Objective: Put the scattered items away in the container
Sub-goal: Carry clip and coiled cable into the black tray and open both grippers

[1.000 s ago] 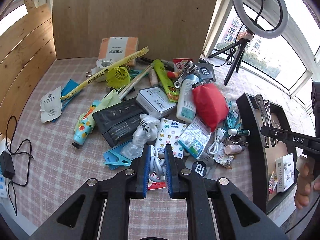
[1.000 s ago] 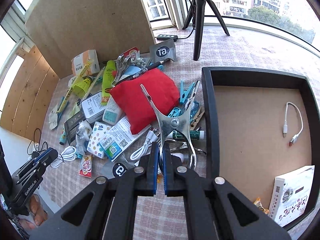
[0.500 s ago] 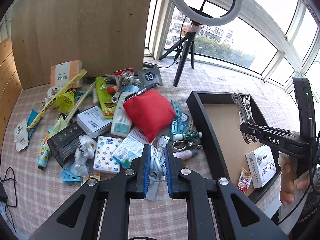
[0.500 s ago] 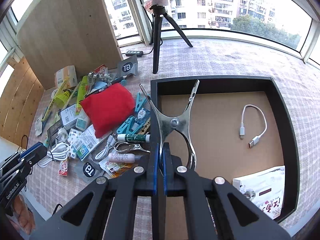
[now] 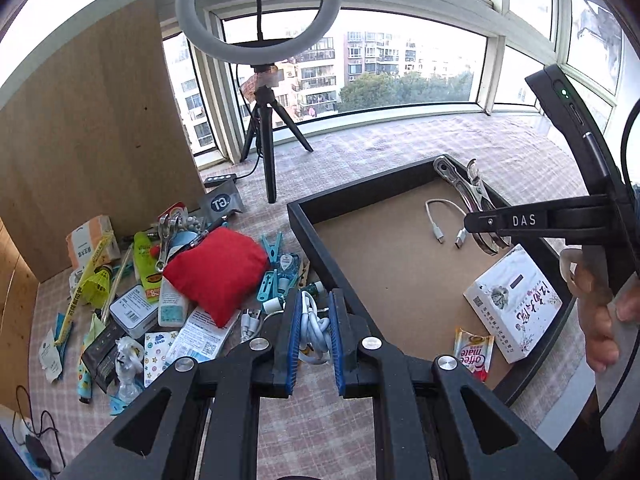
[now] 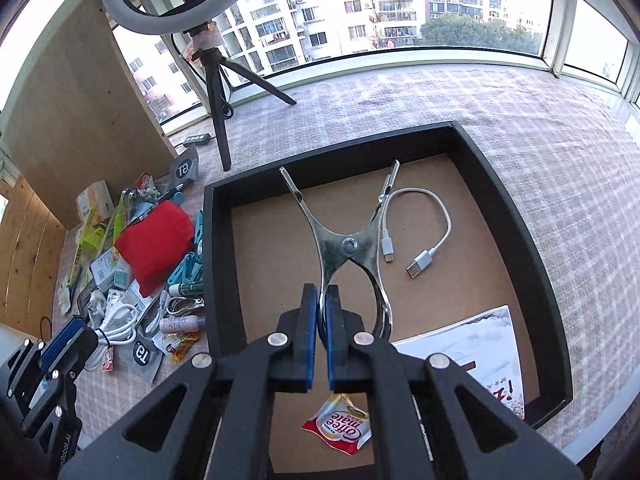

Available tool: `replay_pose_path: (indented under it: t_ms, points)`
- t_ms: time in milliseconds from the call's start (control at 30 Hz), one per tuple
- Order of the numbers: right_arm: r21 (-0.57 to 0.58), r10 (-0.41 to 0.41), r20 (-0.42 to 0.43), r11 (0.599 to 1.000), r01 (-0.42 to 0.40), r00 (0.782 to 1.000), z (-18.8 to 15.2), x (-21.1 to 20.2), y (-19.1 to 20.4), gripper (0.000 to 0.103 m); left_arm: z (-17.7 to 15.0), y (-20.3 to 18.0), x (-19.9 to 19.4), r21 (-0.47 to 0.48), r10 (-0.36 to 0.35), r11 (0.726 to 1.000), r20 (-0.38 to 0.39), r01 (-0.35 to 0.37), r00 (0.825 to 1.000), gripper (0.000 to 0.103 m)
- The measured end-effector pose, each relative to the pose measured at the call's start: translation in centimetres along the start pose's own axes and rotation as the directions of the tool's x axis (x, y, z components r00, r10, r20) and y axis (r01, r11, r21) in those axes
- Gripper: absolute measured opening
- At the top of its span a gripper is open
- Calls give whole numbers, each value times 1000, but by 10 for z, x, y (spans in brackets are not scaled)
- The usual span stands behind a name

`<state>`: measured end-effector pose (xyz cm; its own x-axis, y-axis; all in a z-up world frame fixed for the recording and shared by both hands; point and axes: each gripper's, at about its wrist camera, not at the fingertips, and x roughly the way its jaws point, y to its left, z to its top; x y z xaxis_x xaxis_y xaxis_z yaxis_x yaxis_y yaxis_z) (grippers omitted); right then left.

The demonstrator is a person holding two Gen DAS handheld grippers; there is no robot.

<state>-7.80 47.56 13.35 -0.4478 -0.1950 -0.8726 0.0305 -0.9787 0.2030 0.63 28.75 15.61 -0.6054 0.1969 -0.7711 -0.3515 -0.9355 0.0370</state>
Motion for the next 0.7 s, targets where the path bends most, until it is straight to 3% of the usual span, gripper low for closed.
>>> replay_pose_path:
  t_ms: [167, 467, 700]
  points:
    - [9, -4, -18, 1000, 5, 1000, -2, 6, -5, 4, -8, -4, 4, -7, -56, 998, -36, 56, 998, 12]
    - [0, 4, -13, 1000, -4, 1000, -2, 8, 0, 4, -2, 35, -1, -148, -171, 975, -33, 165, 985, 12]
    - [32, 36, -30, 999, -35, 999, -1, 16, -18, 4, 14, 19, 13, -144, -232, 964, -54, 223, 971, 12]
